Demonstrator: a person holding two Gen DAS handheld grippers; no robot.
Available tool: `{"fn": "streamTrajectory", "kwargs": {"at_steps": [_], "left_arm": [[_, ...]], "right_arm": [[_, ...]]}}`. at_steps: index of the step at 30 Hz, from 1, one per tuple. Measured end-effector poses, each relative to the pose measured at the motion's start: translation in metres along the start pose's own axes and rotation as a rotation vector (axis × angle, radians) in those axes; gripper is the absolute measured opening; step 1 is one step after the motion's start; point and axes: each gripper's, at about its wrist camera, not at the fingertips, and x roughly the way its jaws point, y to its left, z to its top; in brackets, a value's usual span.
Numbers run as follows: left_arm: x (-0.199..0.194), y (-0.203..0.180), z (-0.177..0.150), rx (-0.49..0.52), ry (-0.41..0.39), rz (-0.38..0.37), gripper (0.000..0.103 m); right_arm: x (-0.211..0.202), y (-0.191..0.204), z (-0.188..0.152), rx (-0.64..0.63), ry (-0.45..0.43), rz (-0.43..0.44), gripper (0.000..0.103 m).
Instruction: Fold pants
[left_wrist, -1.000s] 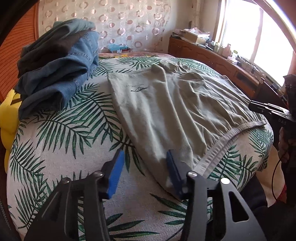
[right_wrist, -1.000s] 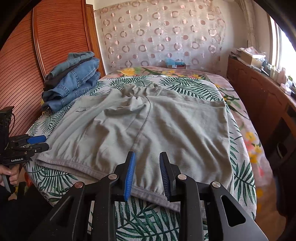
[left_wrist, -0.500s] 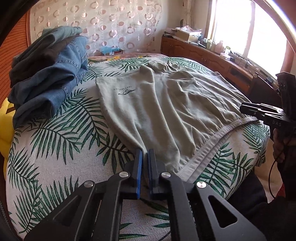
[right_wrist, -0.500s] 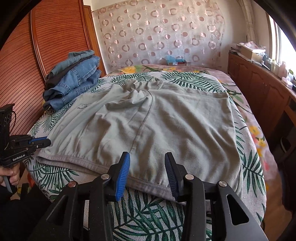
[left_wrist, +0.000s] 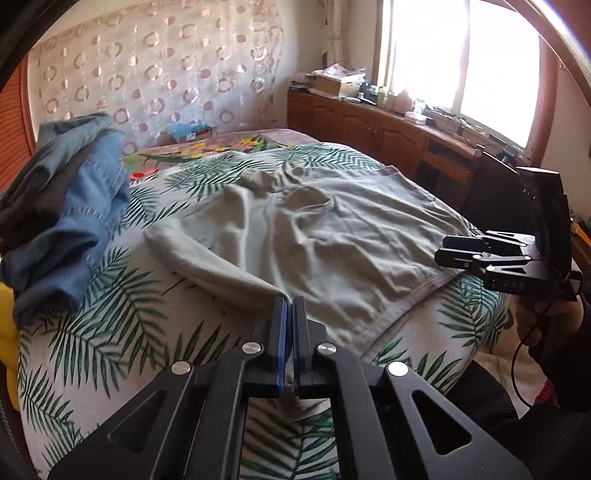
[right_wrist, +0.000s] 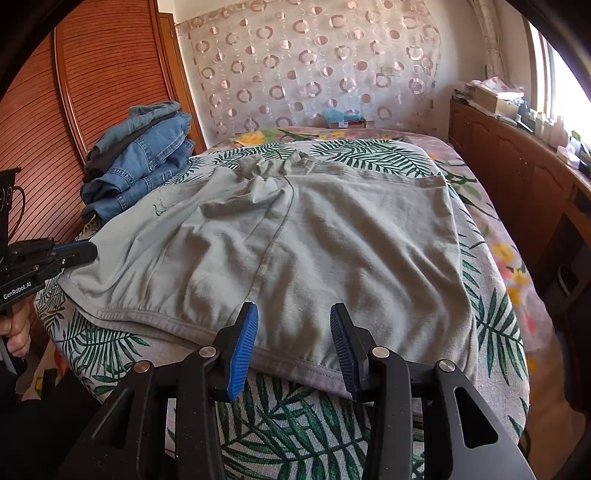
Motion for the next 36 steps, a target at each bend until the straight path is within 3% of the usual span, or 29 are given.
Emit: {"fn": "streamTrajectory", "kwargs": {"at_steps": [18, 26, 31, 33, 36], "left_arm": [[0.031, -0.082, 0.081, 0.176, -0.020, -0.134, 0.003], [0.040, -0.085, 0.089, 0.145, 0.000, -0.131, 0.003], [0.037, -0.072, 0.086, 0.119, 0.008, -0.091, 0.021], [0.037, -0.063, 0.082, 0.106, 0.022, -0.073, 0.037], [0.035, -0.049, 0.073, 0.081, 0.022, -0.058, 0.051]], "right_arm": [[-0.013, -0.020, -0.011, 0.069, -0.037, -0.026, 0.043], [-0.015, -0.016, -0.012, 0.079, -0.042, -0.035, 0.043], [-0.012, -0.009, -0.011, 0.079, -0.048, -0.022, 0.043], [-0.008, -0.008, -0.008, 0.076, -0.050, -0.010, 0.043], [-0.004, 0.003, -0.005, 0.059, -0.053, 0.011, 0.043]]}}
